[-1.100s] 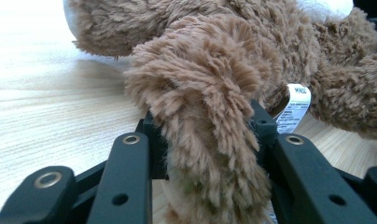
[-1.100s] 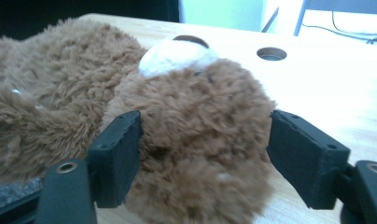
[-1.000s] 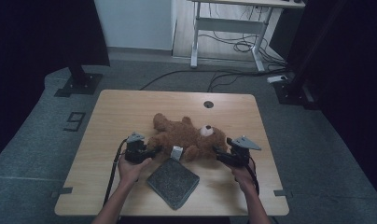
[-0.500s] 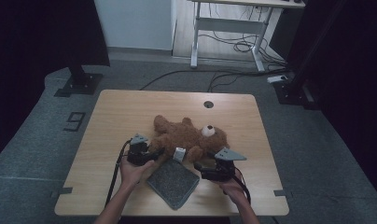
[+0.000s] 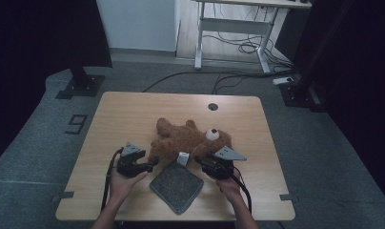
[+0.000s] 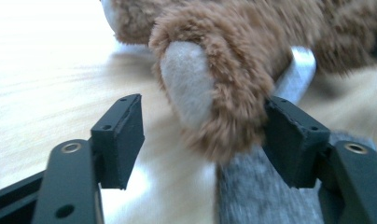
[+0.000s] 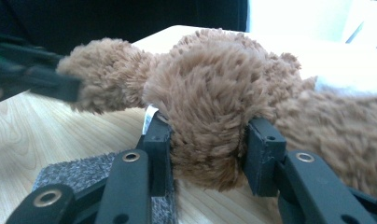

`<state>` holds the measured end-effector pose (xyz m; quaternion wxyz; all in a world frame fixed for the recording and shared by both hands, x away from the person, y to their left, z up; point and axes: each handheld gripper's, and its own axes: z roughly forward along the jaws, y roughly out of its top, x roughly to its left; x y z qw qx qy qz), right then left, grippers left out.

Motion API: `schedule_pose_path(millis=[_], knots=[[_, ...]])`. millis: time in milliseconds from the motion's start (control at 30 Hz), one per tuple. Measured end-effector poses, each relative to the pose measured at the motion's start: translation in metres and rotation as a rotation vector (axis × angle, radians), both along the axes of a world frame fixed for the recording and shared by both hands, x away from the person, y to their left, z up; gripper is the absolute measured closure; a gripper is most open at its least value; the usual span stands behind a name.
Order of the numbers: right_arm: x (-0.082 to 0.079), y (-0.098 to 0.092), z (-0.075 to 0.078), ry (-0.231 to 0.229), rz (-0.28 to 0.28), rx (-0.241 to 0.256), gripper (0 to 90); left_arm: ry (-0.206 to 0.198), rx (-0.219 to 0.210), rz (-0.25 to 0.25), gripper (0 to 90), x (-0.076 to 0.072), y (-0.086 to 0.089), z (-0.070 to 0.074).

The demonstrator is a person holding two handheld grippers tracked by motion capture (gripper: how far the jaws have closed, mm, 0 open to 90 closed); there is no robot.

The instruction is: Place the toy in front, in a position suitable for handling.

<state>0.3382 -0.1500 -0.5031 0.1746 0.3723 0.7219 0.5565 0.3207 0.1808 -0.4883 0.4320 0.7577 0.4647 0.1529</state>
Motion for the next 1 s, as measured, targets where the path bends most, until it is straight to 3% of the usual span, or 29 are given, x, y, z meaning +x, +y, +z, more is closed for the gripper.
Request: schedule_pose_path(millis=[133,267,467,667,733,867,1000], knots=[[0.003,-0.007,-0.003,0.019,-0.007,0.043,59.4,0.018,-0.007,-0.043,28.1,-0.022,-0.002,-0.004],[0.004,-0.007,-0.004,0.017,-0.004,0.04,59.4,0.051,0.013,-0.123,25.3,-0.035,-0.023,-0.015],[0.003,-0.007,-0.005,0.022,-0.004,0.043,59.2,0.115,0.053,-0.215,19.9,-0.035,-0.065,-0.03],[0.004,-0.009,-0.007,0.035,-0.004,0.047,58.6,0.138,0.094,-0.279,14.3,-0.041,-0.106,-0.045],[0.004,-0.009,-0.008,0.037,-0.005,0.048,58.5,0.129,0.139,-0.276,11.4,-0.042,-0.114,-0.051],[0.004,-0.009,-0.008,0.043,-0.008,0.048,57.9,0.095,0.162,-0.258,9.9,-0.044,-0.119,-0.056],[0.004,-0.01,-0.008,0.046,-0.01,0.05,57.7,0.043,0.226,-0.251,10.4,-0.051,-0.124,-0.06]])
